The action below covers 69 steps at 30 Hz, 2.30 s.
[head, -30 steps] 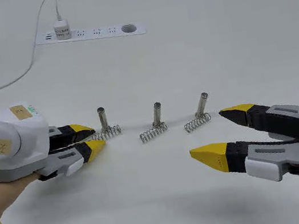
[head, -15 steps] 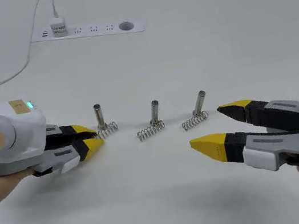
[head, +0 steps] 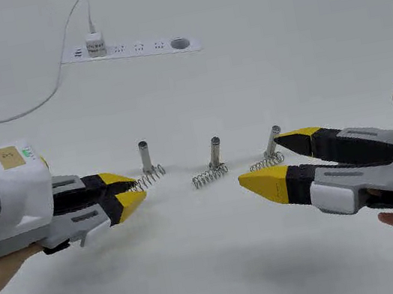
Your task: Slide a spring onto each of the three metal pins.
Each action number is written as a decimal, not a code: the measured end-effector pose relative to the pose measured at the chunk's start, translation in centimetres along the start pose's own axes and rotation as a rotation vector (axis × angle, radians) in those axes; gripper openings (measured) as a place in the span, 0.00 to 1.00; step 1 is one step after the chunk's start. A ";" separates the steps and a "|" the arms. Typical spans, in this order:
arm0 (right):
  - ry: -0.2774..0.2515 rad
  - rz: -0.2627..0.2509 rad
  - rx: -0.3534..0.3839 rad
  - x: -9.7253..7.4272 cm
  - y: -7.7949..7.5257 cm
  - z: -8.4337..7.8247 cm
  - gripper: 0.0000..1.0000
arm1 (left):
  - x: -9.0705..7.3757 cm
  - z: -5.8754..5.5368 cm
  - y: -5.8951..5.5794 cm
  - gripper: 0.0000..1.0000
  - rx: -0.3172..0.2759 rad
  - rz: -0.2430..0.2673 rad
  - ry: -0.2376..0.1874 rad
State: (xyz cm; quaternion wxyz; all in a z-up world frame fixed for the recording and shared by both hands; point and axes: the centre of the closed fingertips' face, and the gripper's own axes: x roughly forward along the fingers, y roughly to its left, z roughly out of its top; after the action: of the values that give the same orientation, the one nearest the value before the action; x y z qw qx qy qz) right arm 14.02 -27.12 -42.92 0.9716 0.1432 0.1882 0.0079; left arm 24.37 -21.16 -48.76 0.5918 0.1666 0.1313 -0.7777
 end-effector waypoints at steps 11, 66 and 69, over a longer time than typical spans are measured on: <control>-0.055 0.133 0.075 2.5 3.1 2.4 0.47 | -1.7 3.7 -2.0 0.09 -0.096 -0.002 -0.161; -0.184 0.163 0.111 6.6 5.3 5.4 0.12 | -3.0 3.9 -4.7 0.33 -0.030 0.061 -0.143; -0.181 0.154 0.071 7.1 5.0 5.6 0.12 | -3.2 3.1 -4.8 0.37 -0.038 0.075 -0.123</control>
State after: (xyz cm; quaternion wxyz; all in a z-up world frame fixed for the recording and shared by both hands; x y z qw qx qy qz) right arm 22.89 -23.34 -39.12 0.9755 0.1914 0.0886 0.0629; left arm 20.24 -18.33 -44.60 0.6305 0.1121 0.1030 -0.7611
